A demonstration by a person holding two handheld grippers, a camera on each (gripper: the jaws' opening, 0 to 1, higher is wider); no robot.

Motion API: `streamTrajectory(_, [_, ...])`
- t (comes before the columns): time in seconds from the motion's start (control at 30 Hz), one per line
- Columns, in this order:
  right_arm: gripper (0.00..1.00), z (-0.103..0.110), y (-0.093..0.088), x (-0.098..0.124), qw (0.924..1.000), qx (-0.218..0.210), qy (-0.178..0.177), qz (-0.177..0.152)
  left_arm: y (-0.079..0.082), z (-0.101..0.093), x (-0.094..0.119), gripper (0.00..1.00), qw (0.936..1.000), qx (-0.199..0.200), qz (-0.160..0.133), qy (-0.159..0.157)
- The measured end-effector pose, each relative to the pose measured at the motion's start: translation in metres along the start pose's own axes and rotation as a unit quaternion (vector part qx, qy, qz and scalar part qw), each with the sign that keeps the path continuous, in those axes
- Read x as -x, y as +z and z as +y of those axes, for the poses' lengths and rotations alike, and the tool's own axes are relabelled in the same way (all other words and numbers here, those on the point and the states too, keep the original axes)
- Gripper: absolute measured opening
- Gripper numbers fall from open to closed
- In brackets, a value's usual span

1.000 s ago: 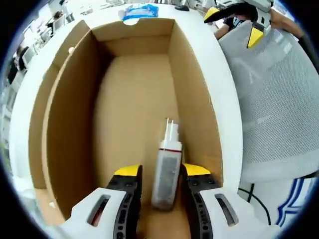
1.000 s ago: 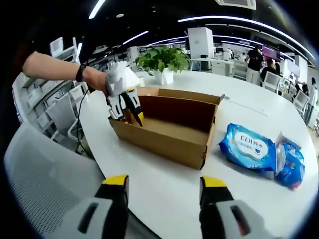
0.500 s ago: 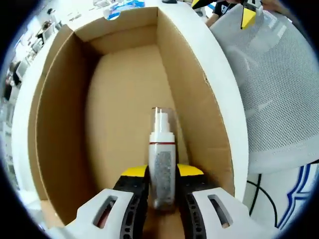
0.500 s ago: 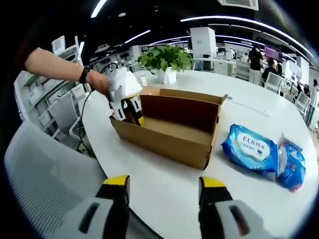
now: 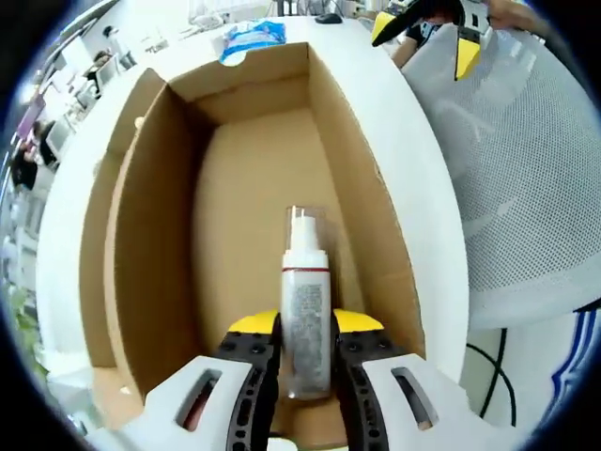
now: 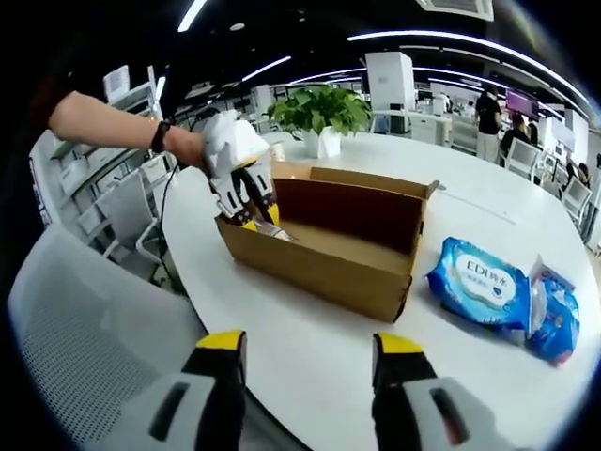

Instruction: Operate the shoe box by opening the lid, removing the specified soft item, and placing it in the target area until the item is outside and the box remains undamaged.

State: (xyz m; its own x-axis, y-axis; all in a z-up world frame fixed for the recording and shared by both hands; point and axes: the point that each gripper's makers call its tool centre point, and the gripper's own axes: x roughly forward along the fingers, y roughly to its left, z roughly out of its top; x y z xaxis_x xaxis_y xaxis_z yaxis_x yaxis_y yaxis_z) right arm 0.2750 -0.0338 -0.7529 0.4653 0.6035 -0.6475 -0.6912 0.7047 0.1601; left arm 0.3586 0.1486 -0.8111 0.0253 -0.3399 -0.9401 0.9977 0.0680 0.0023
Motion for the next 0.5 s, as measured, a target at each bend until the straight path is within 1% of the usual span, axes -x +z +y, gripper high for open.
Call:
streamTrajectory(0.1, [0.51,0.002,0.002,0.000,1.0000,0.000,0.003,-0.005,0.010,0.002,0.010,0.19,0.9998,-0.004,-0.018,0.008])
streamTrajectory(0.27, [0.51,0.004,0.007,-0.001,0.9998,-0.002,0.011,-0.015,0.024,0.009,0.024,0.19,0.9989,-0.016,-0.034,0.027])
streamTrajectory(0.33, [0.51,0.005,0.008,0.000,0.9997,-0.002,0.014,-0.018,0.030,0.011,0.029,0.19,0.9984,-0.012,-0.047,0.029])
streamTrajectory(0.4, [0.51,0.006,0.010,0.000,0.9996,-0.001,0.016,-0.022,0.041,0.011,0.036,0.19,0.9974,-0.007,-0.066,0.029])
streamTrajectory(0.5, [0.51,0.007,0.013,0.001,0.9994,0.002,0.019,-0.029,0.052,0.010,0.042,0.19,0.9963,-0.010,-0.080,0.030])
